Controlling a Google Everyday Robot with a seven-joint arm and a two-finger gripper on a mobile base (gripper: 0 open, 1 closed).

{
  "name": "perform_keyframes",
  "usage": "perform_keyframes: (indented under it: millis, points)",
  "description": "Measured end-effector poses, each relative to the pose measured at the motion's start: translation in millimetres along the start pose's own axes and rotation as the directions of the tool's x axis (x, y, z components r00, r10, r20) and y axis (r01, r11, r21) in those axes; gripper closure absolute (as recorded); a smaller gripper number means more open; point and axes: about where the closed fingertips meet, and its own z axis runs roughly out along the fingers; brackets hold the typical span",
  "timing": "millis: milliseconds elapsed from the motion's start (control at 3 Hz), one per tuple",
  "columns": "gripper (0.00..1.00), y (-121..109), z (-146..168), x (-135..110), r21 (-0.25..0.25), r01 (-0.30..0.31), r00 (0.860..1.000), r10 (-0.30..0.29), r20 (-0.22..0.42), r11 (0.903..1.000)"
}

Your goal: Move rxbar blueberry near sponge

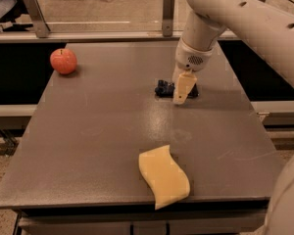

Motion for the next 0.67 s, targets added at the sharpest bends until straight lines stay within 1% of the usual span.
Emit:
perform_keyframes:
  millis: [333, 667]
  points:
    - [0.65, 6.6, 3.0, -2.4, -0.014, 0.02, 1.0, -0.02, -0.003, 0.9997]
    - [0.88, 10.3, -2.5, -1.6, -0.018, 0.028, 0.999, -0.027, 0.029, 0.9995]
